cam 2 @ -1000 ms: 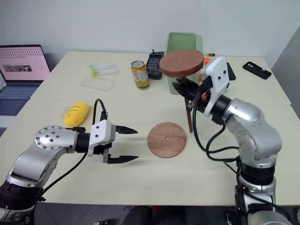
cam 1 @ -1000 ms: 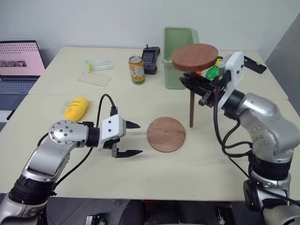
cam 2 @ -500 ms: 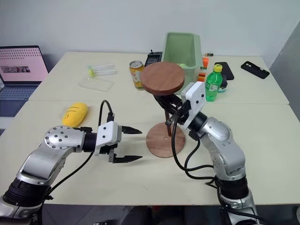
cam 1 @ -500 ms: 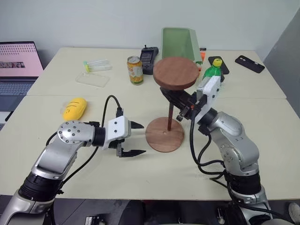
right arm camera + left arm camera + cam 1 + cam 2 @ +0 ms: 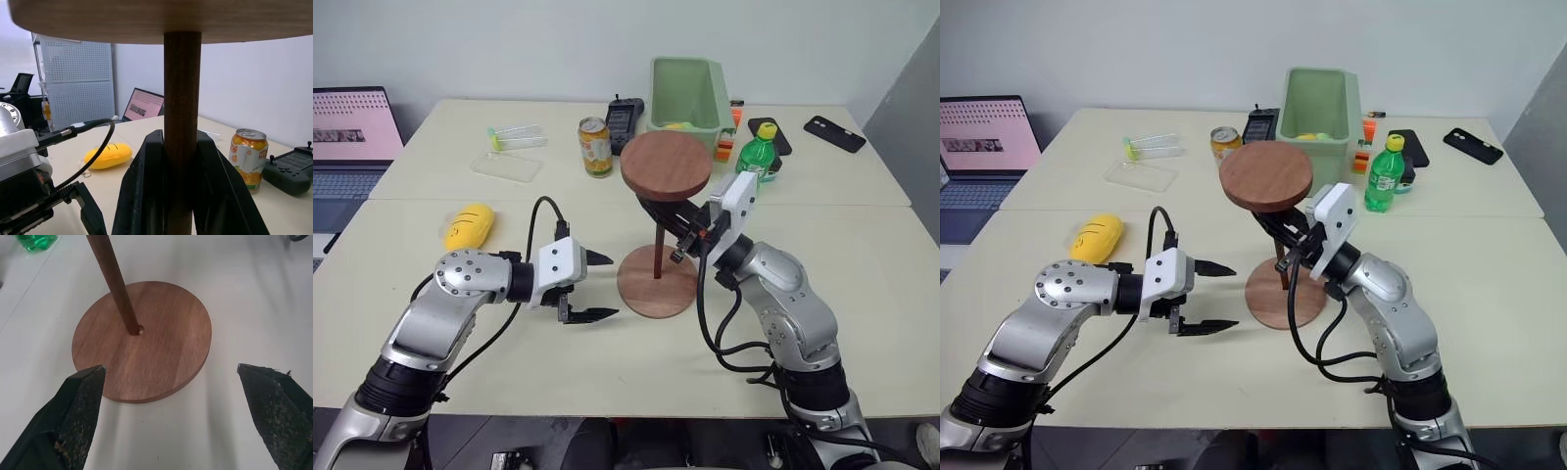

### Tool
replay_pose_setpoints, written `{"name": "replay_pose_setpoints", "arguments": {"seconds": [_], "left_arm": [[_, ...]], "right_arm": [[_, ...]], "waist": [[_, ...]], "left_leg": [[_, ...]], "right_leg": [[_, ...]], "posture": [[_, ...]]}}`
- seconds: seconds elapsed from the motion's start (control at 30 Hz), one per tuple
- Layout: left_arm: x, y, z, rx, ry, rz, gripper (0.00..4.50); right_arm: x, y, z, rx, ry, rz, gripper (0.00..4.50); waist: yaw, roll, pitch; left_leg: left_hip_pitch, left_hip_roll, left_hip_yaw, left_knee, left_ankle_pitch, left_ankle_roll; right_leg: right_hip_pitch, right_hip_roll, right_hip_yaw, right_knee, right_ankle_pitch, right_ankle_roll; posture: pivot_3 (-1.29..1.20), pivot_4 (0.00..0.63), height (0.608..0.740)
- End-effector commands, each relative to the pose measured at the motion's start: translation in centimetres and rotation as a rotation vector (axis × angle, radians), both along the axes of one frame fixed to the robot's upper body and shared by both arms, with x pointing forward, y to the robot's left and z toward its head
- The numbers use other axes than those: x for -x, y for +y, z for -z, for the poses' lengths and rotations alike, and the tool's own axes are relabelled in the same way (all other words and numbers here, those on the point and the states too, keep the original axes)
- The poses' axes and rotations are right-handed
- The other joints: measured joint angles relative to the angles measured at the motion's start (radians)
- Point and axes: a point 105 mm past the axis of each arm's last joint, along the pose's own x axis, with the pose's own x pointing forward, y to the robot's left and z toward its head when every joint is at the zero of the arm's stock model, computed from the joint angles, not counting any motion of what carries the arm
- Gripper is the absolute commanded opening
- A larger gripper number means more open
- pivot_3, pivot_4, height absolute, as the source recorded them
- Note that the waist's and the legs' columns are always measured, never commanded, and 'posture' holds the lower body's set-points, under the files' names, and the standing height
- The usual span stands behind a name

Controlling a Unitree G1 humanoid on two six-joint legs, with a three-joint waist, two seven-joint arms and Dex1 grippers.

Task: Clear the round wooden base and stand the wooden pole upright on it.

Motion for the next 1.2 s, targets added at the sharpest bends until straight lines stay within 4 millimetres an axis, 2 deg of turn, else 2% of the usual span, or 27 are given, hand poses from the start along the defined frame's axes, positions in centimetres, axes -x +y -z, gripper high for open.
{"name": "replay_pose_setpoints", "arguments": {"seconds": [0.03, 0.4, 0.6, 0.8, 0.93, 1.0, 1.07, 1.2], "left_arm": [[-0.2, 0.0, -0.8, 0.015, -0.026, 0.001, 4.50], [-0.2, -0.4, -0.9, 0.019, -0.030, 0.013, 4.50], [-0.2, -0.9, -1.1, 0.023, -0.033, 0.021, 4.50], [-0.2, -0.9, -1.3, 0.022, -0.033, 0.021, 4.50], [-0.1, -0.8, -1.2, 0.021, -0.029, 0.019, 4.50], [-0.1, -0.8, -1.2, 0.021, -0.027, 0.017, 4.50], [-0.1, -0.7, -1.1, 0.021, -0.024, 0.016, 4.50], [-0.1, -0.6, -0.9, 0.021, -0.021, 0.015, 4.50]], "right_arm": [[0.6, 0.0, 0.0, 0.004, -0.020, -0.014, 0.25], [1.2, 0.3, 0.9, 0.037, 0.000, -0.043, 0.25], [0.6, 0.4, 1.8, 0.061, 0.017, -0.020, 0.25], [-1.0, -0.1, 3.7, 0.091, 0.096, 0.048, 0.25], [-2.2, -1.3, 6.2, 0.121, 0.181, 0.113, 0.25], [-2.5, -1.8, 7.0, 0.131, 0.209, 0.133, 0.25], [-2.5, -2.0, 7.7, 0.151, 0.223, 0.145, 0.25], [-2.2, -1.9, 8.5, 0.187, 0.246, 0.138, 0.25]], "waist": [[0.000, 0.000, 0.000], [0.000, 0.000, 0.000], [0.000, 0.000, -0.001], [0.000, 0.000, -0.004], [0.001, 0.000, -0.009], [0.003, 0.000, -0.009], [0.008, 0.001, -0.010], [0.017, 0.001, -0.011]], "left_leg": [[0.000, 0.000, 0.000, 0.000, 0.000, 0.000], [0.001, 0.000, 0.000, 0.000, 0.000, 0.000], [0.001, 0.000, 0.000, 0.000, 0.000, 0.000], [0.002, 0.000, 0.000, 0.000, 0.000, 0.000], [0.004, 0.000, 0.000, 0.000, 0.000, 0.000], [0.008, 0.000, 0.000, 0.000, 0.000, 0.000], [0.020, 0.000, -0.002, -0.002, 0.000, 0.001], [0.035, -0.001, -0.002, -0.006, -0.001, 0.002]], "right_leg": [[0.000, 0.000, 0.000, 0.000, 0.000, 0.000], [0.000, 0.000, 0.000, 0.001, 0.000, 0.000], [0.000, 0.000, 0.000, 0.001, 0.000, 0.000], [0.001, 0.000, 0.000, 0.002, 0.000, 0.000], [0.003, 0.000, 0.001, 0.003, 0.000, 0.000], [0.007, 0.000, 0.000, 0.003, 0.000, 0.000], [0.020, 0.000, -0.001, -0.002, -0.001, -0.001], [0.037, 0.001, -0.002, -0.010, -0.001, -0.001]], "posture": [[0.00, 0.150, 0.740], [0.00, 0.150, 0.740], [0.00, 0.150, 0.740], [0.00, 0.150, 0.740], [0.00, 0.150, 0.740], [0.00, 0.150, 0.740], [0.00, 0.150, 0.740], [0.00, 0.150, 0.740]]}}
